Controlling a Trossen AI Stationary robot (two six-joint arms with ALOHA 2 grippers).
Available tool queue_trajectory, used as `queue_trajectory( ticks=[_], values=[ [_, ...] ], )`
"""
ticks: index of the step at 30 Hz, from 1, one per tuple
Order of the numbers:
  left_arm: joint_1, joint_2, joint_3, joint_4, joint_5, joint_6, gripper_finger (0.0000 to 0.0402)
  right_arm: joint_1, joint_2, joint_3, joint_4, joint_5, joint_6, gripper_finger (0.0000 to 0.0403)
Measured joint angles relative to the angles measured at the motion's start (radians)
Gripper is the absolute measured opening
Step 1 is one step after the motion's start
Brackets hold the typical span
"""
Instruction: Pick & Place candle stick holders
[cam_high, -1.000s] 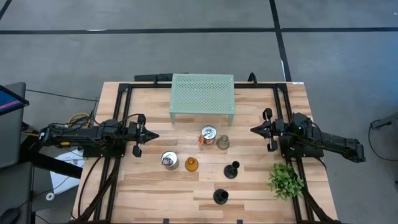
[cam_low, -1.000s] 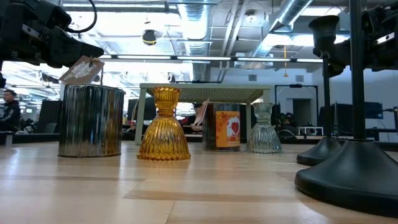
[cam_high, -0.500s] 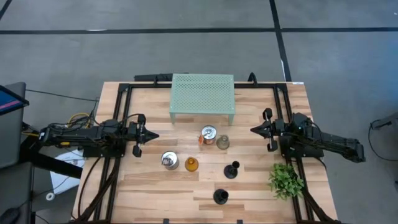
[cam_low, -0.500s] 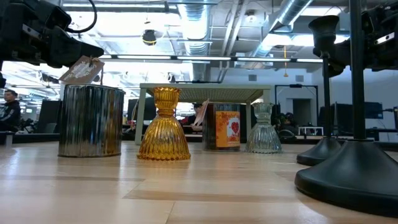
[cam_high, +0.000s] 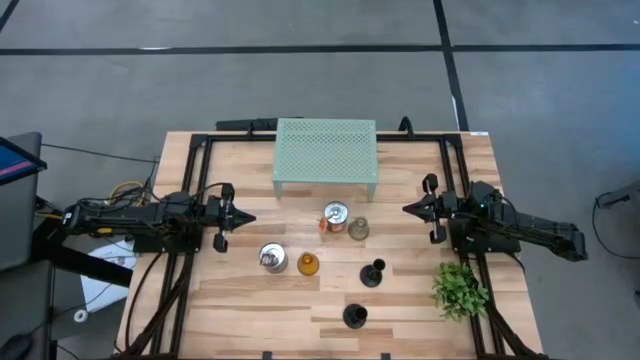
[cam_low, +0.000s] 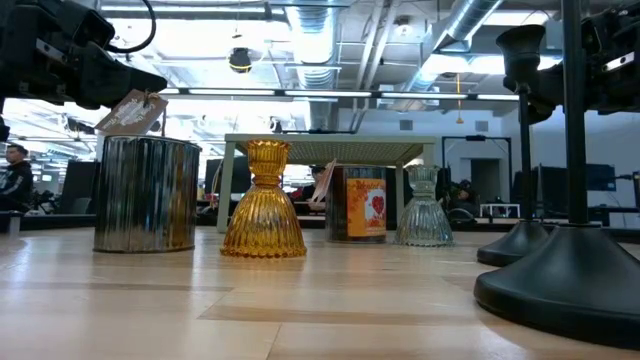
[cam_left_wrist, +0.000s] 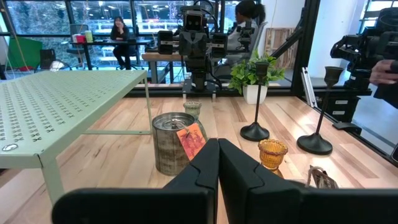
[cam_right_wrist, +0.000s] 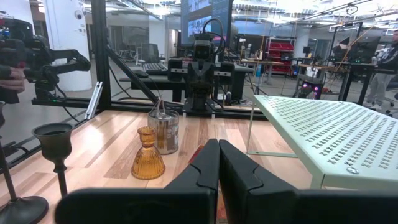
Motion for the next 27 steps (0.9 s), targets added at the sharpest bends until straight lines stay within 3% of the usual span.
queue_trajectory(
  ticks=[20,27],
  values=[
    [0.0,0.0,0.0,0.0,0.0,0.0,0.0008,0.006,0.0,0.0,0.008,-0.002,0.0,0.0],
    [0.0,0.0,0.0,0.0,0.0,0.0,0.0008,0.006,0.0,0.0,0.104,0.002,0.059,0.0]
  ],
)
